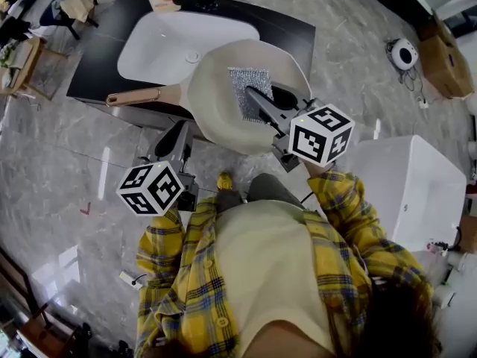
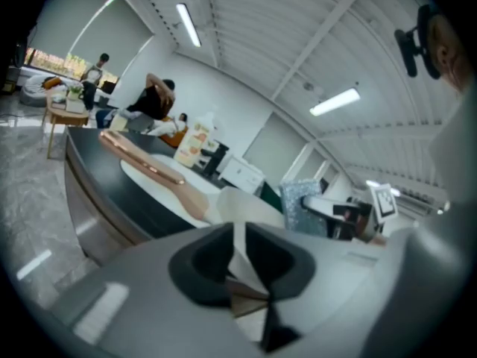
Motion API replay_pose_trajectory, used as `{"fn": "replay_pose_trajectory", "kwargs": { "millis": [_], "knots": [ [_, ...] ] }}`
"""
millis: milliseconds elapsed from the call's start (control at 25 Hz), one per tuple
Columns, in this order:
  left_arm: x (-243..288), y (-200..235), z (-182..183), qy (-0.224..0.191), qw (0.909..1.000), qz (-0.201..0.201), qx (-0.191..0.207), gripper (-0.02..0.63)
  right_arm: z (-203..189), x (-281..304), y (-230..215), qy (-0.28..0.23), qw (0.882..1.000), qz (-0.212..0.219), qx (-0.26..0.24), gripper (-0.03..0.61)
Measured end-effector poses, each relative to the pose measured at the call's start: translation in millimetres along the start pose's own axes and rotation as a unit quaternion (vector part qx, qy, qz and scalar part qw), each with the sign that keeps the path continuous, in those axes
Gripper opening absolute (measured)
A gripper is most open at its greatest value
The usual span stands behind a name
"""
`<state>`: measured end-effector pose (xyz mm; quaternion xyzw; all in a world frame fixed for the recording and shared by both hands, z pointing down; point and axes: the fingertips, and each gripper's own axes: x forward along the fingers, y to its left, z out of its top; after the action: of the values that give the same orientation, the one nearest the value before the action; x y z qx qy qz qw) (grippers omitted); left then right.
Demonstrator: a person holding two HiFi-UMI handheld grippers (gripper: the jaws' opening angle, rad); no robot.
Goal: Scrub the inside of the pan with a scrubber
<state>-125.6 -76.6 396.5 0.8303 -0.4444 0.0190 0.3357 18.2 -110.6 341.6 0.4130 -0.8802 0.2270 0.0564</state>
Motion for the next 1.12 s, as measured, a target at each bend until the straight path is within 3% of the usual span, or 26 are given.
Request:
{"fn": "replay_pose_trajectory", "kwargs": {
  "millis": [440,800,1120],
  "knots": [
    [25,13,5,0.018,0.9992,0.004,-0.035,0.133,5,40,-29,0.028,0.999,-0.013,-0.019,0.083],
    [34,17,7,0.022,0.9973,0.041,-0.057,0.149,-2,76,-55,0.063,0.997,-0.023,-0.042,0.083],
    [37,23,3,0.019,0.9956,0.057,-0.071,0.150,-2,97,-56,0.046,0.996,-0.005,-0.079,0.083]
  ]
}}
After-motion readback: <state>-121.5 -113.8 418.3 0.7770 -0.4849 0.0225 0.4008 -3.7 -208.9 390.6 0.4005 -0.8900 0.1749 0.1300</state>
